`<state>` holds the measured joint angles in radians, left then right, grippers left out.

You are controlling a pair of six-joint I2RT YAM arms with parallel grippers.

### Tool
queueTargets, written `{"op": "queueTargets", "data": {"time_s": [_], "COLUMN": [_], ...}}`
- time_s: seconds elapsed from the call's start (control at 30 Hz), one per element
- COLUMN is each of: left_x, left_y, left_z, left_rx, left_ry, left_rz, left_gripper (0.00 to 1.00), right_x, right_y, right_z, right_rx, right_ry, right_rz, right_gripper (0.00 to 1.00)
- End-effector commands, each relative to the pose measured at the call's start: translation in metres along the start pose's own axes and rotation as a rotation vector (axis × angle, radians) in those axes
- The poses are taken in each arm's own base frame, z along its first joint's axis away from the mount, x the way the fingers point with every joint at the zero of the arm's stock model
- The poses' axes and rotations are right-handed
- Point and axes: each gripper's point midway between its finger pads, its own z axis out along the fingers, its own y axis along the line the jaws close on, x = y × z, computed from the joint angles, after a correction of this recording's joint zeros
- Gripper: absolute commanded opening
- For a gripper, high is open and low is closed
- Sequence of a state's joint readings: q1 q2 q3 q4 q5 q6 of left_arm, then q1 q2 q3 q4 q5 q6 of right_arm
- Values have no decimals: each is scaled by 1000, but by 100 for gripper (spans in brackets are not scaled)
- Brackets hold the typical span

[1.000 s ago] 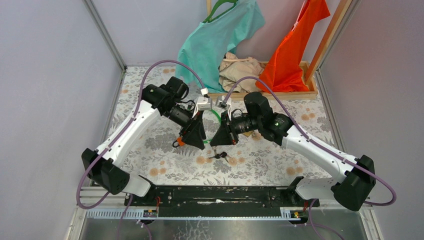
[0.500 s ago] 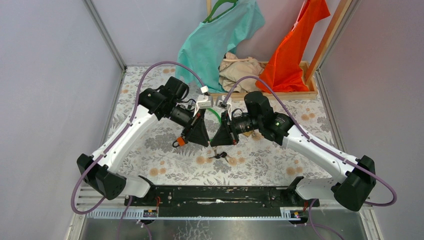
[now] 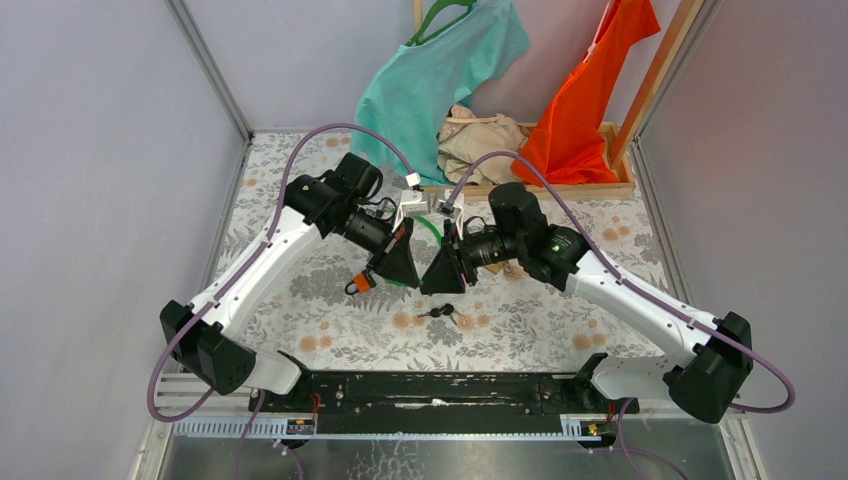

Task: Unlock with the key

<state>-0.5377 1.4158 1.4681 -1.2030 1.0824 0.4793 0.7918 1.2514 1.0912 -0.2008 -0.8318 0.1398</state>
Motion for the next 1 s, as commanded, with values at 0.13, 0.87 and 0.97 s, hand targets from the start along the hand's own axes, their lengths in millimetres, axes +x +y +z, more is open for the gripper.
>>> {"op": "queueTargets", "data": {"time_s": [0.13, 0.87, 0.97], "left_x": [-7, 3, 0], "left_y": [1, 6, 19], "left_z": [-6, -20, -34], "left_rx": [-53, -233, -400], "left_ry": [8, 236, 318], "left_rz": [45, 25, 136], "left_gripper": [0, 0, 0], "right_x": [-52, -45, -51], "right_y": [5, -13, -13], "right_z": [-40, -35, -42], "right_rx": [106, 2, 29], "right_ry": [-296, -381, -443], "right_rz": [-138, -61, -93], "right_gripper": [83, 74, 72]}}
